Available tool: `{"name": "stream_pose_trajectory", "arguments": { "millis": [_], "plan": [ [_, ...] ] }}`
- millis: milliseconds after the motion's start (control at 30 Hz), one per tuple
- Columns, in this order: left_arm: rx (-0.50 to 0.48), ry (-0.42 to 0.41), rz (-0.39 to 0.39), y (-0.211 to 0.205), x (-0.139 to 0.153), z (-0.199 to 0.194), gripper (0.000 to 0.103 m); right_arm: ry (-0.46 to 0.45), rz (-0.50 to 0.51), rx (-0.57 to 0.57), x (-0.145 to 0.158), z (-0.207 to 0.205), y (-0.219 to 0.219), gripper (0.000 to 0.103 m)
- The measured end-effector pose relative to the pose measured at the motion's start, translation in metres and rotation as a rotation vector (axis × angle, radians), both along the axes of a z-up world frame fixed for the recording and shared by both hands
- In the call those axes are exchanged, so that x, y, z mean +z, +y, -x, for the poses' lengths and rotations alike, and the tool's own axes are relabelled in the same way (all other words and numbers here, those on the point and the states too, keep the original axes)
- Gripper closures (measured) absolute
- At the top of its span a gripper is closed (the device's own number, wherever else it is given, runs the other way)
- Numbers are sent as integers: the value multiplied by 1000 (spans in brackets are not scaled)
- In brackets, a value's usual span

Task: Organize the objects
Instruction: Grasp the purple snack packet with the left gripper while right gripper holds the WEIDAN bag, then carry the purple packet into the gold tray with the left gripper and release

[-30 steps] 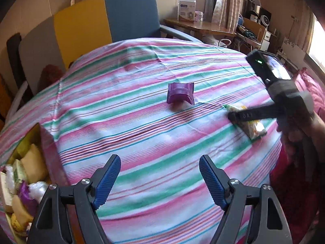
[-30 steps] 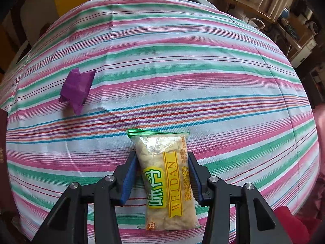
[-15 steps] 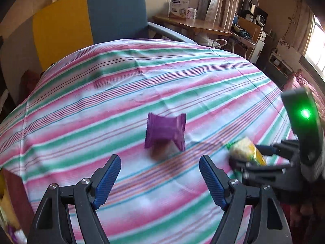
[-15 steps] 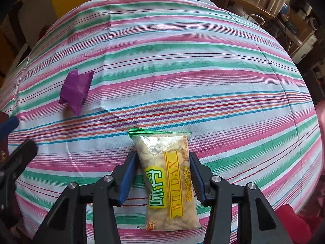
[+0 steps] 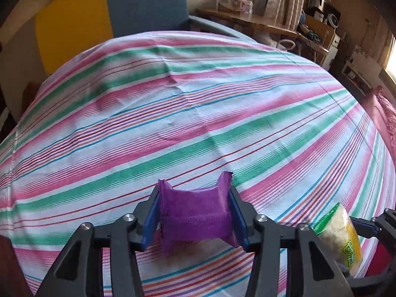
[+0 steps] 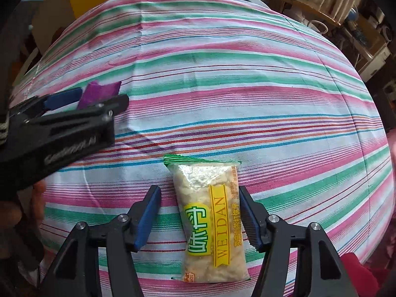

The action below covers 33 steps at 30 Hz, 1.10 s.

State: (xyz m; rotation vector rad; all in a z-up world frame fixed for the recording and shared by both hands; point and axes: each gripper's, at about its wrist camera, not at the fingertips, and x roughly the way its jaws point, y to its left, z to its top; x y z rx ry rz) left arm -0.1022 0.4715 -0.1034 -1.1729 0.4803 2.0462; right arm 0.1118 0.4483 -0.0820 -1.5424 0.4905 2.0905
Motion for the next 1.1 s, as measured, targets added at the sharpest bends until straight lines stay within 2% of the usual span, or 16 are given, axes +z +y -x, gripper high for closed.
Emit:
{"name": "stream_pose_trajectory", "arguments": {
  "millis": [33,100,167,400,533,700,1000,1067,1100],
  "plan": [
    [0,-23,-17,-7,1,-2,58,1,-6,6,1,0,-2,44],
    [3,-19,-23,-20,3,-10,60,6,-15,15,3,1,-8,52],
    [2,-8,-25,-36,5,-22,60,5,-20,21,4,0,-10,53],
    [-2,25,-49,-91,20,-81,60,3,-21,29,2,5,0,50],
    [-9,16,-63,-113,24,-106,60,12,-8,17,0,3,13,50],
    [-4,11,-85,-139,33,-122,60,12,-3,10,1,-6,21,45],
    [27,51,-146,-178,60,-132,60,14,2,-2,1,-2,35,43],
    [39,65,-159,-188,66,-133,60,11,-8,-7,3,-3,33,47],
    [45,68,-164,-192,68,-132,60,14,-11,-8,4,-4,33,56]
  ]
}}
